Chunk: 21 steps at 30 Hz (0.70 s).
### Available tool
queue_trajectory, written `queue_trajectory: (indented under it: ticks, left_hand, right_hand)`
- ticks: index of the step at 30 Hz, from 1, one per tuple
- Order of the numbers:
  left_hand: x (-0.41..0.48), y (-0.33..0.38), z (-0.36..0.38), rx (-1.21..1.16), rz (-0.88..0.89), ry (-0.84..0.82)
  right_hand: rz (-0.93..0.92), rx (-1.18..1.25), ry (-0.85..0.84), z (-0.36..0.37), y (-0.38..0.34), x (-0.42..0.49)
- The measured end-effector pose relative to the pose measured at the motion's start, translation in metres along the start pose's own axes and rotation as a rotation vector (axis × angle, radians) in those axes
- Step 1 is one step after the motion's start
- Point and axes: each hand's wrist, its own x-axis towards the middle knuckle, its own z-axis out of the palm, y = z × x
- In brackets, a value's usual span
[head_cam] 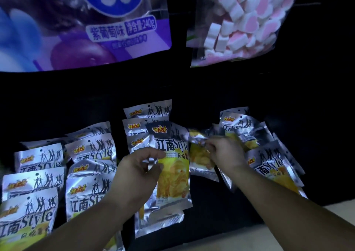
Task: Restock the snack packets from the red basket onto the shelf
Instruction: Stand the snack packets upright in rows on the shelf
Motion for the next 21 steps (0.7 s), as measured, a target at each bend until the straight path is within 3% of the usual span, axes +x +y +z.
queue_trajectory:
  ticks: [7,15,18,21]
  left_hand:
    - [-0.002,0.021,-0.001,0.013,0.083,0.067]
    - [-0.016,0.038,0.057,-0.034,0.079,-0.007]
    - [-0.019,0.037,0.077,-0.066,0.065,-0.056]
    - [-0.021,0.037,0.087,-0.069,0.056,-0.082]
  right_hand:
    - [-0.023,0.135,0.285,-0.084,-0.032,0.009]
    - [-0.071,-0.014,0.498,-0.147,-0.003,-0.037]
    - [-0.074,-0.248,0.443,-0.146,0.032,-0.052]
    - [0.037,-0.460,0.219,-0.128,0.068,-0.063]
